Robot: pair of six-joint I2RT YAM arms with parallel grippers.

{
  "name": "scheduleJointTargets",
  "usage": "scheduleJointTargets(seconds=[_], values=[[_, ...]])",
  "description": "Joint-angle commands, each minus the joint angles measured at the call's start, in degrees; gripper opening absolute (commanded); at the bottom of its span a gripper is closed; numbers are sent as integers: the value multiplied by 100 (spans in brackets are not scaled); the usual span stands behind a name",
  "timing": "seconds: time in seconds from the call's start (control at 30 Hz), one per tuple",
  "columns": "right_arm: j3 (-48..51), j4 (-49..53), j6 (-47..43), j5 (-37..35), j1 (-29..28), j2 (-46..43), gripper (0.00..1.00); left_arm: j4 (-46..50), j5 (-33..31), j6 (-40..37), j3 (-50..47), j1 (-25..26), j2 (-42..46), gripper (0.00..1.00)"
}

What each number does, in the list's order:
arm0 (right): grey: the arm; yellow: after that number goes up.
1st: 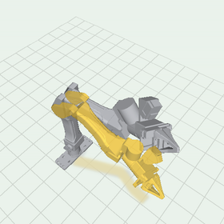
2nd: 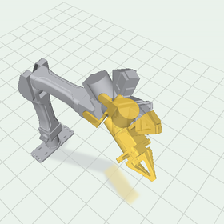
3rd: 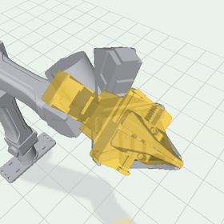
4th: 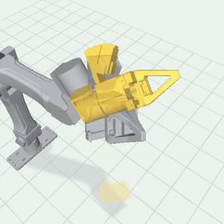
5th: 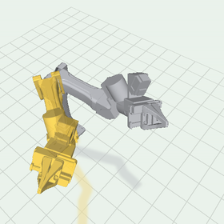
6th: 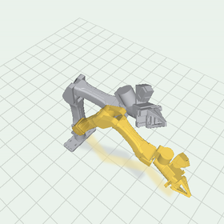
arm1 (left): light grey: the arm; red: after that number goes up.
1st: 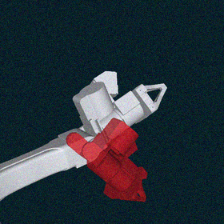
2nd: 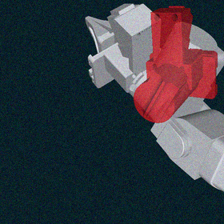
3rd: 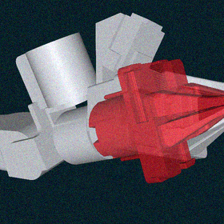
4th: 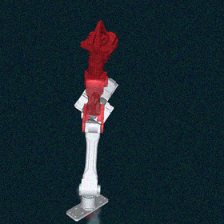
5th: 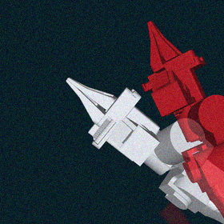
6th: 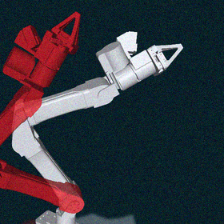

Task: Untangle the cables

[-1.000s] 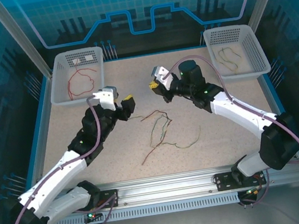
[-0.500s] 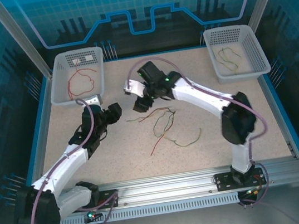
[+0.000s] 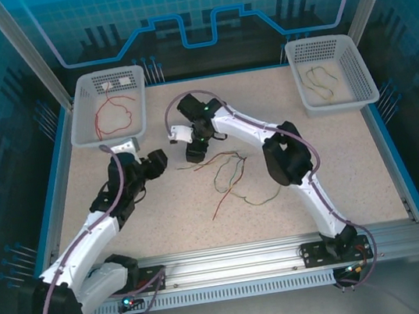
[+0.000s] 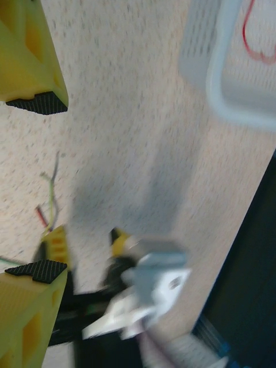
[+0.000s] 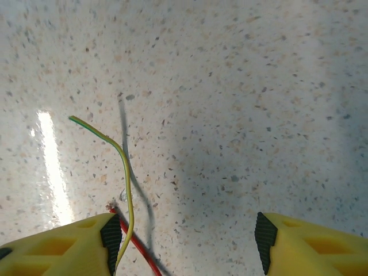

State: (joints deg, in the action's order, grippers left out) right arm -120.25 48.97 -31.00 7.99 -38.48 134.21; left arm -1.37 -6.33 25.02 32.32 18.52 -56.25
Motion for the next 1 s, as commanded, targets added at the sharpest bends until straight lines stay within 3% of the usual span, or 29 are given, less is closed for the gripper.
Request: scheduleJointTargets(seconds=[0.0, 0.2, 0.3, 0.43, 0.63, 0.97], values=[[607, -705, 1140, 682, 356, -1195, 66, -106, 554, -904, 45, 681, 160, 71], [3226, -2891, 3429, 243, 837, -3674, 67, -240, 1092, -1844, -52, 2143, -51, 71], [4640, -3618, 3907, -139, 956, -4842, 68, -114, 1053, -2248, -75, 2757, -198, 71], [5907, -3930, 4073, -492, 1142, -5995, 72, -99, 1345, -2161, -114, 3027, -420, 72], [6894, -4261, 4173, -561, 1325, -6885, 72, 309, 1218, -1921, -42, 3373, -847, 71], [7439, -5290, 4381, -325, 1325, -6970, 73, -146, 1054, -1762, -150, 3483, -1800, 80]])
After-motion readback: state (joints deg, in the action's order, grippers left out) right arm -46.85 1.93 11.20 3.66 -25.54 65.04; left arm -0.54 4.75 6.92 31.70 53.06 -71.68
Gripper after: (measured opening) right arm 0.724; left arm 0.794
